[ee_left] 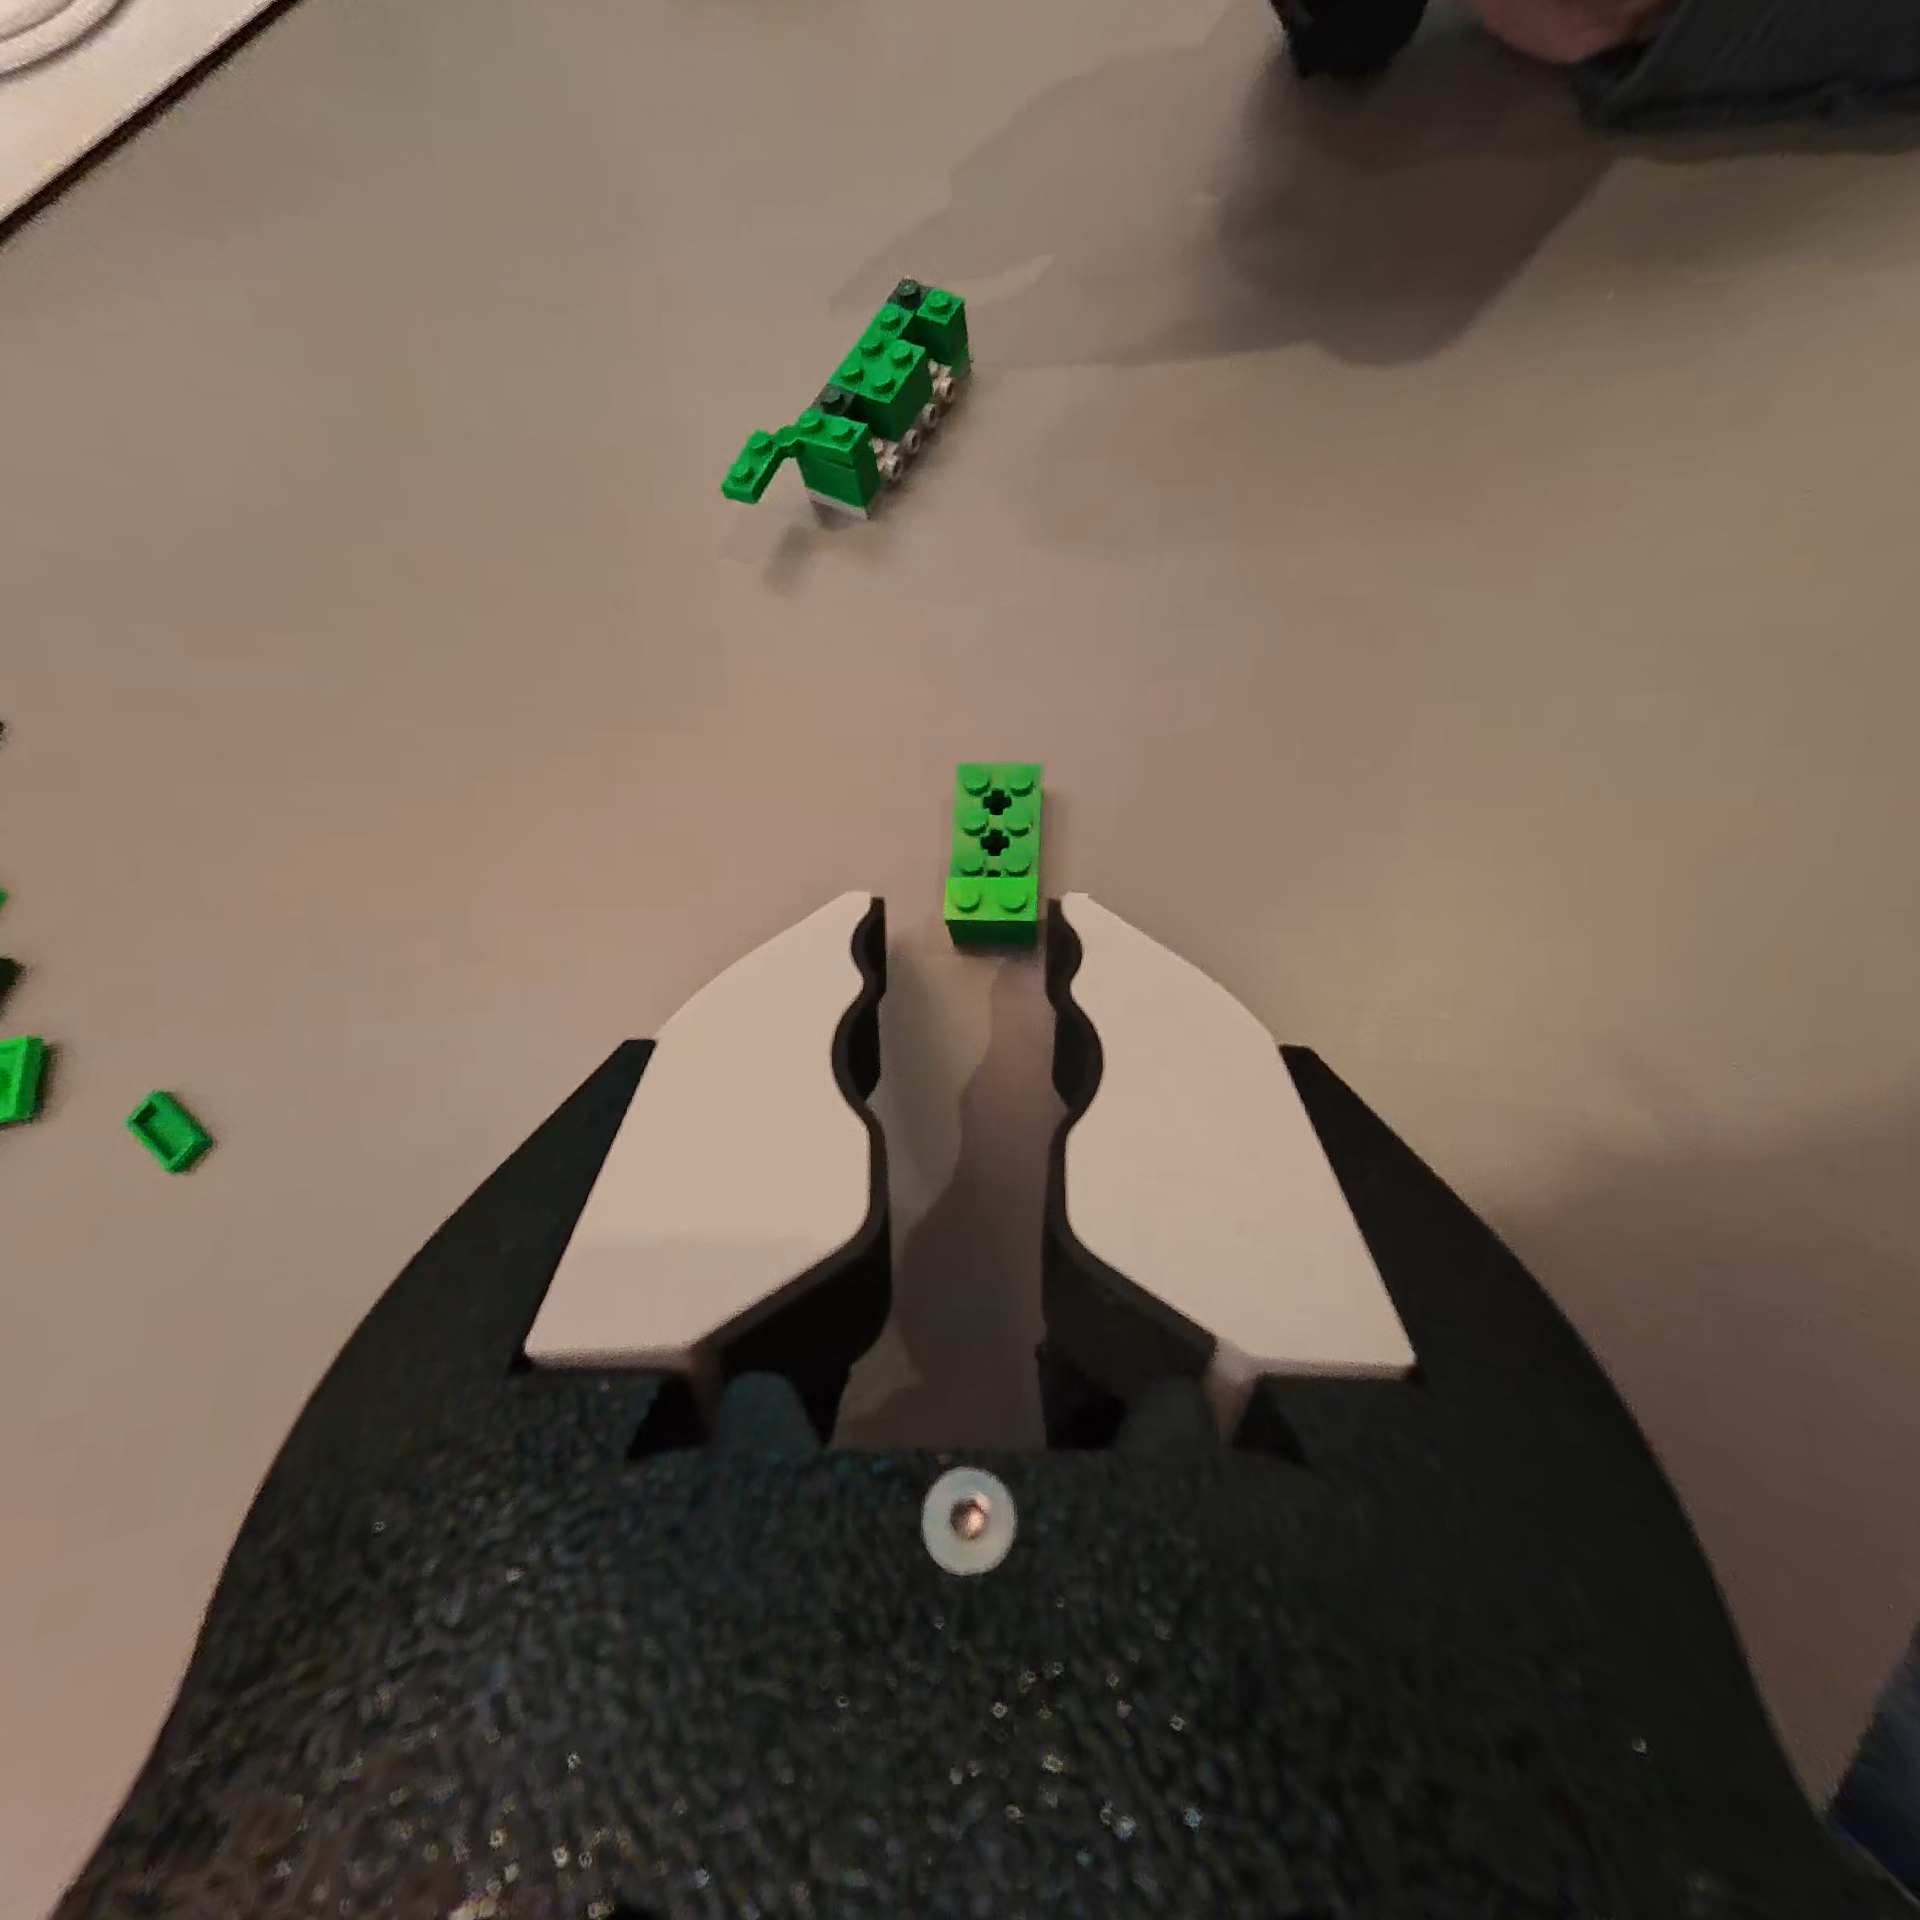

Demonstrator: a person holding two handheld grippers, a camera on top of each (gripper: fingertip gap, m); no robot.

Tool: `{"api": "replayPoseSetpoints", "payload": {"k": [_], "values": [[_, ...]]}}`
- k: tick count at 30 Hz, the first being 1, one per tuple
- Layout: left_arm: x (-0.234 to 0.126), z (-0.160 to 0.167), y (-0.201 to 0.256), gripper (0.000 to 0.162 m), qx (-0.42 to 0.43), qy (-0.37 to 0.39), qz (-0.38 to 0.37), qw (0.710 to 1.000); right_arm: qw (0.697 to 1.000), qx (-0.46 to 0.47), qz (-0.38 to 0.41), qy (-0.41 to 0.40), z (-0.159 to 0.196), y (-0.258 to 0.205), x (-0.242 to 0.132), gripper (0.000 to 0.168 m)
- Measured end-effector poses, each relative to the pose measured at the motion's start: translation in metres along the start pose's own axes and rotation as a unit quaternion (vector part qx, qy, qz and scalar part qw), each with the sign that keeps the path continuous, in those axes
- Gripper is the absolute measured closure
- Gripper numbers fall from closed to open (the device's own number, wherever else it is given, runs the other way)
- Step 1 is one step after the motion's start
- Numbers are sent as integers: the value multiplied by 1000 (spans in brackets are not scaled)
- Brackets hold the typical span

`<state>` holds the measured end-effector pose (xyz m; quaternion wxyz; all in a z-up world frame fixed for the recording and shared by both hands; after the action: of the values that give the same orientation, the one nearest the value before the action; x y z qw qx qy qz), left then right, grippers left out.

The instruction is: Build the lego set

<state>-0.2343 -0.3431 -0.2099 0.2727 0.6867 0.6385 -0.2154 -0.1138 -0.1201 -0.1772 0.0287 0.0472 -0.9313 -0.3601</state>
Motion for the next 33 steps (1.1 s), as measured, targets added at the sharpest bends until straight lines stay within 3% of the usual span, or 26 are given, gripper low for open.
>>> {"api": "replayPoseSetpoints", "payload": {"k": [5,12,15,19,25,29,33], "values": [[5,0,-1,127,-16,-6,19,1000,1000,-2,0,0,0,-1,0,156],[7,-1,0,132,-13,-11,34,999,1000,-3,2,0,0,0,0,156],[8,-1,2,145,-12,-13,41,999,1000,5,6,2,0,1,-1,156],[9,-5,-1,146,7,7,-6,1000,1000,11,10,3,0,2,-1,156],[11,-49,-35,146,-75,164,-51,982,998,37,48,15,0,11,-6,153],[32,-72,-62,146,-35,166,-83,982,997,51,49,13,2,13,-6,153],[57,-82,-75,146,20,125,-65,990,998,41,44,5,2,11,-5,154]]}}
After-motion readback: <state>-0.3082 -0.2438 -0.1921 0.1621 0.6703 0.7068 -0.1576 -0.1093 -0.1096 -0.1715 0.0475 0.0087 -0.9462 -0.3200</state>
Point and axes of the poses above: each gripper's, where its closed fingertips meet, x out along the fingers, z out of its underside, y = z × x across the jaws, the point moved 8 cm from there along -x, back along the fingers, and after that the axes turned 15 degrees about -x, right-handed, at the moved point
